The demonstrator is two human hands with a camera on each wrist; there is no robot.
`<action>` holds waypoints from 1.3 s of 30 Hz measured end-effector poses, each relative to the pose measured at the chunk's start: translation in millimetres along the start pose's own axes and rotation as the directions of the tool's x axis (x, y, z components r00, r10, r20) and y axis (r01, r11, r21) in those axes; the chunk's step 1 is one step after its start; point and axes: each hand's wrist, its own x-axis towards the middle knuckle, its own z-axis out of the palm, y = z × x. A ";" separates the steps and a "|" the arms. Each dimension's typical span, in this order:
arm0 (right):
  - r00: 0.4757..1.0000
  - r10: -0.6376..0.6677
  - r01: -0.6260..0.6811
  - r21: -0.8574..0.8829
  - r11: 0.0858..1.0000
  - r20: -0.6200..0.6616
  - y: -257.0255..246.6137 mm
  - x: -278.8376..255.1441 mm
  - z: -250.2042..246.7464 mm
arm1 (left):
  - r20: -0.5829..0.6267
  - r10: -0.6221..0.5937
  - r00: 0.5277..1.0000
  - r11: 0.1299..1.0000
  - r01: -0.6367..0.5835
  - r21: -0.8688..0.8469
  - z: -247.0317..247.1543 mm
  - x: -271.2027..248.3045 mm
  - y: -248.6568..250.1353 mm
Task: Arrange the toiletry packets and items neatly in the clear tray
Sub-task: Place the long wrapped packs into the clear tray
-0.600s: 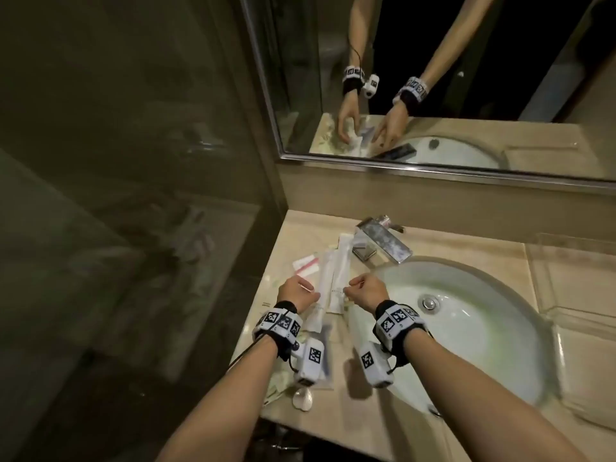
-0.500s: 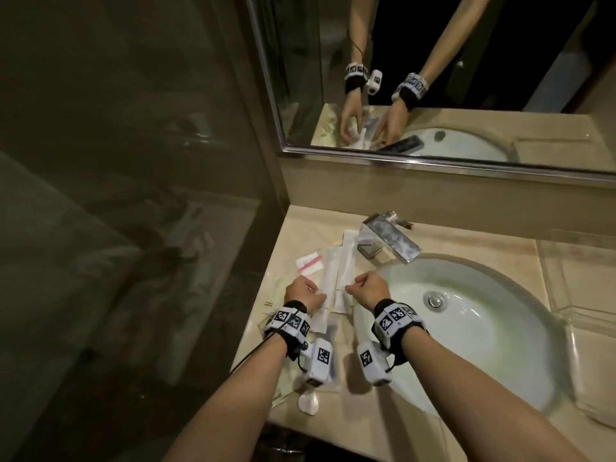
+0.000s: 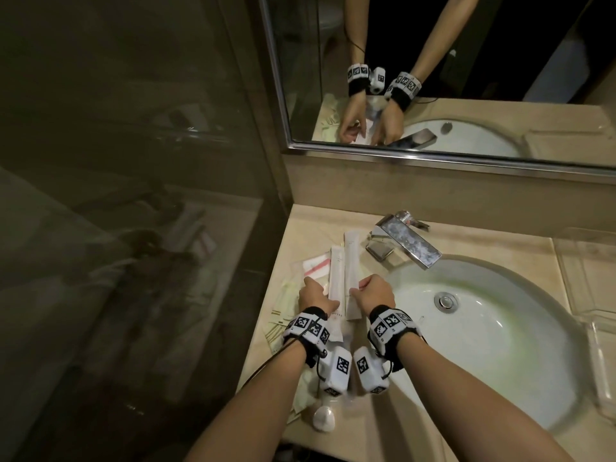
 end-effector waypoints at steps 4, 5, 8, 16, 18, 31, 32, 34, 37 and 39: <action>1.000 -0.010 0.009 0.105 0.994 0.011 -3.9 1.4 -3.9 | 0.031 -0.015 0.999 0.997 0.018 -0.081 -12.1 -1.8 0.8; 1.000 -0.018 0.016 0.134 0.991 0.011 -6.3 0.1 -7.8 | 0.037 -0.009 0.999 0.995 0.013 -0.100 -16.9 -3.0 1.8; 0.994 -0.107 0.106 0.175 0.979 -0.003 -15.4 -7.7 -26.0 | 0.057 0.062 0.996 0.986 -0.053 -0.156 -37.3 -9.9 11.2; 0.947 -0.288 0.322 0.350 0.880 -0.144 -41.4 -49.5 -119.3 | 0.084 0.293 0.952 0.866 -0.228 -0.444 -68.2 -53.1 75.7; 0.935 -0.311 0.354 0.360 0.863 -0.173 -36.0 -56.9 -146.4 | 0.113 0.357 0.927 0.841 -0.267 -0.471 -61.2 -66.1 95.3; 0.944 -0.223 0.313 0.446 0.838 -0.243 142.0 -90.7 -347.6 | 0.402 0.518 0.755 0.793 -0.247 -0.557 96.8 -185.3 209.0; 0.945 -0.217 0.306 0.425 0.852 -0.245 162.0 -92.0 -362.5 | 0.405 0.510 0.759 0.798 -0.242 -0.552 118.2 -194.2 213.9; 0.942 -0.196 0.285 0.343 0.895 -0.271 197.5 -90.1 -388.2 | 0.406 0.509 0.759 0.803 -0.248 -0.542 158.6 -209.8 223.3; 0.937 -0.155 0.222 0.189 0.957 -0.314 248.0 -84.7 -418.2 | 0.434 0.476 0.765 0.826 -0.219 -0.519 215.6 -228.4 228.6; 0.954 -0.133 0.160 0.079 0.984 -0.270 279.4 -78.6 -430.2 | 0.451 0.447 0.773 0.846 -0.201 -0.494 246.3 -234.5 227.5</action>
